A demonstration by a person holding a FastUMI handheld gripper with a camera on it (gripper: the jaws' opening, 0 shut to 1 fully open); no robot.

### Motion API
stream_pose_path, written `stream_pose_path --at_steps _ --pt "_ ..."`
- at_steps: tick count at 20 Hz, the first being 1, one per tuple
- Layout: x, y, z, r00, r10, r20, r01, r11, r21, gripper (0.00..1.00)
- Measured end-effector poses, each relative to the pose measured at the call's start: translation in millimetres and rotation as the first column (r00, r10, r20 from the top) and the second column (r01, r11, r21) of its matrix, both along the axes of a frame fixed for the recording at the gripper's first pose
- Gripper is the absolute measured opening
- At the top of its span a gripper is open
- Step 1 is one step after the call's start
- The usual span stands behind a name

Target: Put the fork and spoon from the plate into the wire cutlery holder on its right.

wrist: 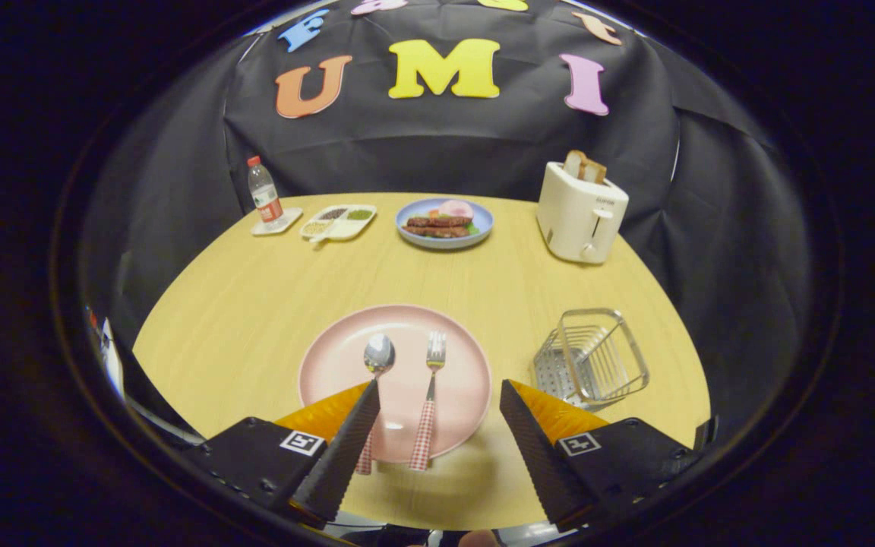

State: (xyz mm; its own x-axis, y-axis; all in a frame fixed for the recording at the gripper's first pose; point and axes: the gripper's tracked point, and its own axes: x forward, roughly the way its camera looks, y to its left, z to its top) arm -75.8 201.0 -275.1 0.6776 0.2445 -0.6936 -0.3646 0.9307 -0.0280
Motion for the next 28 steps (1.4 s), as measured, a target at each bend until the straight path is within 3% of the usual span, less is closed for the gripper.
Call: stream_pose_path --at_steps 3,6,7,10,12,14,17,18,19,24,28 --pt "1.0 2.1 -20.7 0.999 -0.009 -0.045 0.009 1.000 -0.018 0.83" --pt "5.0 4.4 -27.5 0.999 0.003 -0.039 -0.005 0.999 -0.052 0.80" --pt "5.6 3.1 -32.2 0.999 0.000 -0.048 -0.003 0.998 -0.063 0.70" --pt "7.8 3.2 -42.6 0.998 -0.002 -0.063 -0.004 0.995 -0.095 0.66" --pt "5.6 2.6 -50.7 0.997 -0.001 -0.080 -0.008 0.994 -0.107 0.46" --pt "7.6 0.2 -55.7 0.996 -0.013 -0.092 0.003 0.994 -0.114 0.37" --pt "3.7 2.9 -65.4 0.991 -0.013 -0.136 -0.002 0.994 -0.108 0.15" --pt "5.3 1.7 -64.1 0.990 -0.021 -0.142 0.006 0.994 -0.107 0.15" --pt "8.1 -2.6 -65.4 0.990 -0.030 -0.137 0.015 0.994 -0.104 0.06" --pt "9.9 -3.1 -47.6 0.990 -0.032 -0.138 0.018 0.994 -0.103 0.00" --pt "11.7 -2.9 -1.5 0.989 -0.025 -0.148 0.016 0.998 -0.064 0.00"
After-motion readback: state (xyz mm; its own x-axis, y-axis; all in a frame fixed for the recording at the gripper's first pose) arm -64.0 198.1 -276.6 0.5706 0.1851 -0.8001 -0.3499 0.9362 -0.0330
